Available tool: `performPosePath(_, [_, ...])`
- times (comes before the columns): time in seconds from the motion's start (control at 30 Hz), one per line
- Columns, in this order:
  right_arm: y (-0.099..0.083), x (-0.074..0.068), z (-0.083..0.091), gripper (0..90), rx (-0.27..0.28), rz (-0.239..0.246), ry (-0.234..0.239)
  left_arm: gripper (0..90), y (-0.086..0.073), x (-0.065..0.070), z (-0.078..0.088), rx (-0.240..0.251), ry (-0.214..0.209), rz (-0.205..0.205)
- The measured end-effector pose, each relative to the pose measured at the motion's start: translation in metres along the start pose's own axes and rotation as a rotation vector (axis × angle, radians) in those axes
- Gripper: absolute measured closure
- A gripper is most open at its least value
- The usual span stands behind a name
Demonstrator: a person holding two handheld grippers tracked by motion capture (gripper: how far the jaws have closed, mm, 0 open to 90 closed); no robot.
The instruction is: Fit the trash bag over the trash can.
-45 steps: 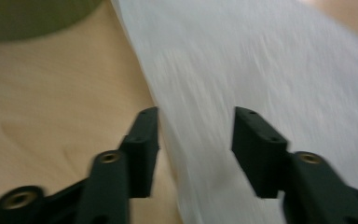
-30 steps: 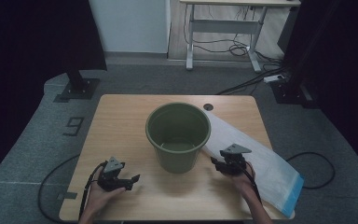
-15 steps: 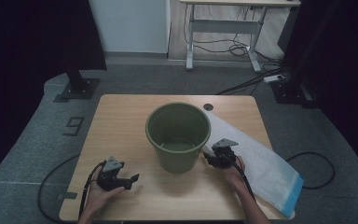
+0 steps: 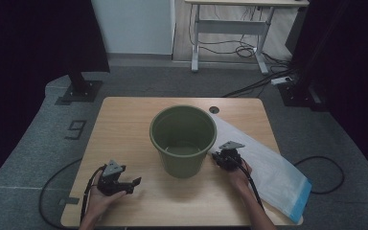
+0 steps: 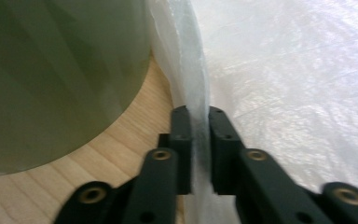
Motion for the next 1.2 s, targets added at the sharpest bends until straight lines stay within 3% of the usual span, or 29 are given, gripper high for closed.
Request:
performPosePath(0.1, [0.001,0.003,0.007,88.1,0.046,-0.021,0.019,16.7,-0.001,0.001,0.000,-0.002,0.023,-0.012])
performPosePath(0.2, [0.006,0.008,0.020,88.3,0.106,-0.042,0.025,16.9,0.000,0.001,0.002,0.016,0.033,-0.009])
performPosePath(0.3, [0.010,0.015,0.034,88.4,0.151,-0.091,0.063,17.2,0.000,0.000,0.003,0.031,0.043,0.000])
performPosePath(0.5, [0.014,0.025,0.053,88.5,0.233,-0.168,0.111,17.2,-0.001,0.000,0.003,0.031,0.054,0.009])
performPosePath(0.63, [0.019,0.029,0.070,88.6,0.315,-0.203,0.136,17.2,-0.001,-0.001,0.003,0.028,0.055,0.010])
performPosePath(0.73, [0.024,0.033,0.082,88.6,0.363,-0.229,0.135,17.2,-0.002,-0.002,0.003,0.027,0.057,0.014])
performPosePath(1.2, [0.035,0.040,0.114,88.6,0.472,-0.257,0.161,17.2,-0.003,-0.002,0.001,0.023,0.063,0.018])
Point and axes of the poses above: each handheld gripper's, and its own axes: z roughly backward along the jaws, y roughly out of its top, x roughly to its right, the point moved 1 cm from there along -z, roughly forward along the jaws, and after that the axes turned 9 degrees about -z, right-handed, at the moved point
